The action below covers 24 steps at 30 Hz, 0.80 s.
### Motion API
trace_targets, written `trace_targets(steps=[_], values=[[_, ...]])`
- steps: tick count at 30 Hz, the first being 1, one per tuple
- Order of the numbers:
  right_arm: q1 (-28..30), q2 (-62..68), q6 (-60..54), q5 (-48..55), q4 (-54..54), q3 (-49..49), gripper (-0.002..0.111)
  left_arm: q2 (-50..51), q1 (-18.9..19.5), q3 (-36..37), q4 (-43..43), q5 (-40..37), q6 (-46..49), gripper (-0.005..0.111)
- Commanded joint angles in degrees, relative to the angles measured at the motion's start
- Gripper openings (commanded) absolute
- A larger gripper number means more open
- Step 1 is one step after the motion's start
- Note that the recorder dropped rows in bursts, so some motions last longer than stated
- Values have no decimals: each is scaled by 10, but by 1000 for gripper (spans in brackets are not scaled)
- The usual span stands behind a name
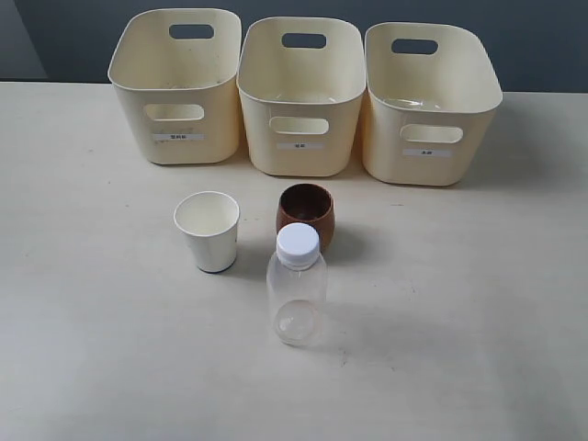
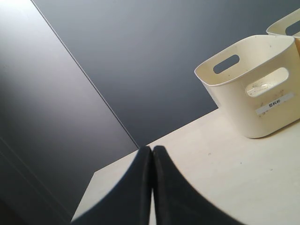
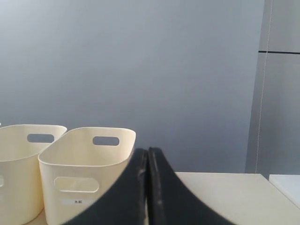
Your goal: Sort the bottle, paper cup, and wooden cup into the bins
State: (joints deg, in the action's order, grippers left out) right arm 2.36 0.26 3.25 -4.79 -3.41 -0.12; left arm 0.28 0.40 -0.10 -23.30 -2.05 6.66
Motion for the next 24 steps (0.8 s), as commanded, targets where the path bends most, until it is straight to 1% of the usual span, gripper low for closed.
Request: trace_targets(steps=[1, 2, 3, 5, 8, 14, 16, 21, 24], values=[[-1, -3, 15, -6, 57, 1, -1, -3, 0, 1, 5, 4, -2, 0], [-1, -3, 30, -6, 90, 1, -1, -3, 0, 1, 5, 4, -2, 0], [-1, -3, 45, -6, 167, 1, -1, -3, 0, 1, 5, 4, -2, 0], [-1, -3, 45, -6, 213, 1, -1, -3, 0, 1, 5, 4, -2, 0], [-1, -3, 45, -6, 247, 1, -1, -3, 0, 1, 5, 4, -1, 0], [-1, -3, 46, 3, 249, 1, -1, -3, 0, 1, 5, 4, -1, 0], [-1, -3, 55, 19, 267, 1, -1, -3, 0, 1, 5, 4, -1, 0], [-1, -3, 56, -29, 237, -2, -1, -3, 0, 1, 5, 4, -1, 0], [-1, -3, 87, -38, 231, -47, -1, -3, 0, 1, 5, 4, -1, 0]])
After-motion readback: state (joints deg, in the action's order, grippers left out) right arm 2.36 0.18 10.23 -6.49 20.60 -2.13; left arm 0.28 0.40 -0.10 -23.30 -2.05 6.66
